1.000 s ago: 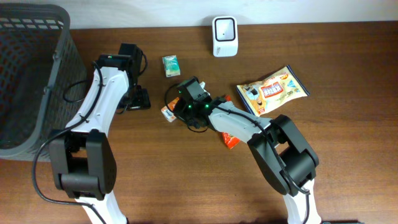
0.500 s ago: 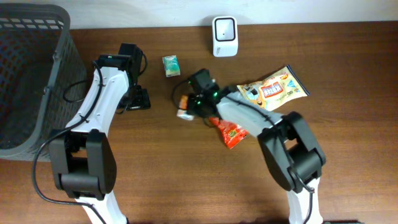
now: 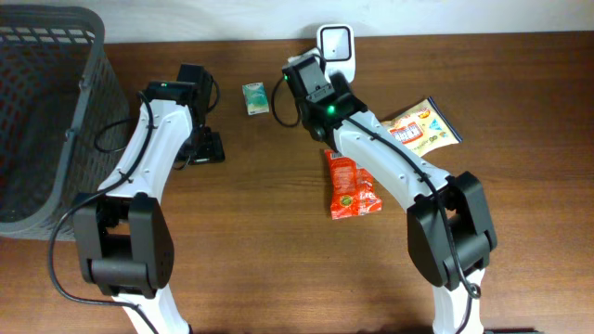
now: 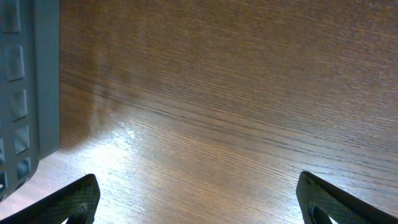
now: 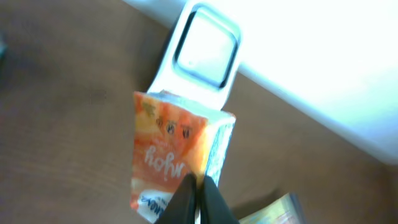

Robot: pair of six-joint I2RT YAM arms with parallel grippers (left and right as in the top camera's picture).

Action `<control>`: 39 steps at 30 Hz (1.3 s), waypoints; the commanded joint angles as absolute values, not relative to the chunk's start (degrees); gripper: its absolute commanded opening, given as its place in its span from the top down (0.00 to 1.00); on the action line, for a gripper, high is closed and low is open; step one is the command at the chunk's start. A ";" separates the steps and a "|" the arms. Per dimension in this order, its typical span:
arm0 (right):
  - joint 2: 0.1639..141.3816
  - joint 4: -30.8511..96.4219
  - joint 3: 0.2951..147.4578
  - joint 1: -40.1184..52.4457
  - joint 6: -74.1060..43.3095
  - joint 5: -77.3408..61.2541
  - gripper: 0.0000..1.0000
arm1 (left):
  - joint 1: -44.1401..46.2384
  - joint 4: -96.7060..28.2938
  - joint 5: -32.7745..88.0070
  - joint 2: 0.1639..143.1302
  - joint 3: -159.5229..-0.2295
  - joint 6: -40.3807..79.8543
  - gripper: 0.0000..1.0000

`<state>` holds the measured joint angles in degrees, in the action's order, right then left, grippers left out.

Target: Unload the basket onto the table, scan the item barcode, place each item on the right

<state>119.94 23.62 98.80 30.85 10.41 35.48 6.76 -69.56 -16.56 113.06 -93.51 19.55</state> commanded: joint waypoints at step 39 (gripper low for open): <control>130.54 -20.75 99.66 21.67 46.46 47.51 0.96 | 6.59 -69.52 -17.39 113.47 -92.99 20.34 0.01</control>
